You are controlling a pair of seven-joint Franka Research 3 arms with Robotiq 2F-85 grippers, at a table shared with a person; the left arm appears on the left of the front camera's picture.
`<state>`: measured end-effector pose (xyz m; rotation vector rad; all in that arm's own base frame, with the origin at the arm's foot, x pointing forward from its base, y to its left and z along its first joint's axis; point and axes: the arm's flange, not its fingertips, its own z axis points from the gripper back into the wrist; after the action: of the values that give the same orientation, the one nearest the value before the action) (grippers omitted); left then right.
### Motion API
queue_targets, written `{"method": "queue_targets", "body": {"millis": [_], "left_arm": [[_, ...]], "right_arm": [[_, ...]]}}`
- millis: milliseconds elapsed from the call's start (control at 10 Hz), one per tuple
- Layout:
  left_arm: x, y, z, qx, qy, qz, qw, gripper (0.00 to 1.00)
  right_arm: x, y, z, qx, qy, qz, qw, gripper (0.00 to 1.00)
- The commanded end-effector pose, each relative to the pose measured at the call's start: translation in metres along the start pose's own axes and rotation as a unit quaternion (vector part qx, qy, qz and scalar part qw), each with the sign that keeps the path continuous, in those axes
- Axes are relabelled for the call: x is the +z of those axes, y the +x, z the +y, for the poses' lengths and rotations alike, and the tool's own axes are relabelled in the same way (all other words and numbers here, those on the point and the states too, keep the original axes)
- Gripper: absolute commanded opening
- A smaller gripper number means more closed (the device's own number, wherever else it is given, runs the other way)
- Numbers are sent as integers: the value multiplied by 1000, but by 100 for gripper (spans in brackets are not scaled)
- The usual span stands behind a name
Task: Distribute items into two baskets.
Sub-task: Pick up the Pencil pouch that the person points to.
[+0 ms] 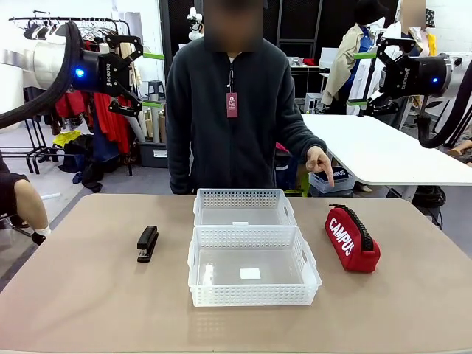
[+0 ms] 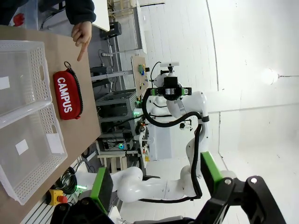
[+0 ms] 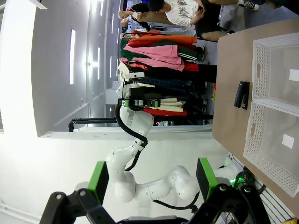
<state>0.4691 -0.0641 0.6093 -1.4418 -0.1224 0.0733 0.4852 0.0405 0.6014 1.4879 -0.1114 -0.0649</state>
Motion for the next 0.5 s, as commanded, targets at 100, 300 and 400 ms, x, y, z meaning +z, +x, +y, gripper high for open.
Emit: {"method": "queue_targets", "body": {"millis": [100, 300, 400], "left_arm": [[1, 0, -1, 0, 0, -1, 1000, 100], [1, 0, -1, 0, 0, -1, 1000, 100], [1, 0, -1, 0, 0, -1, 1000, 100]], "right_arm": [[1, -1, 1, 0, -5, 1, 1000, 100], [1, -1, 1, 0, -5, 1, 1000, 100], [1, -1, 1, 0, -5, 1, 1000, 100]]}}
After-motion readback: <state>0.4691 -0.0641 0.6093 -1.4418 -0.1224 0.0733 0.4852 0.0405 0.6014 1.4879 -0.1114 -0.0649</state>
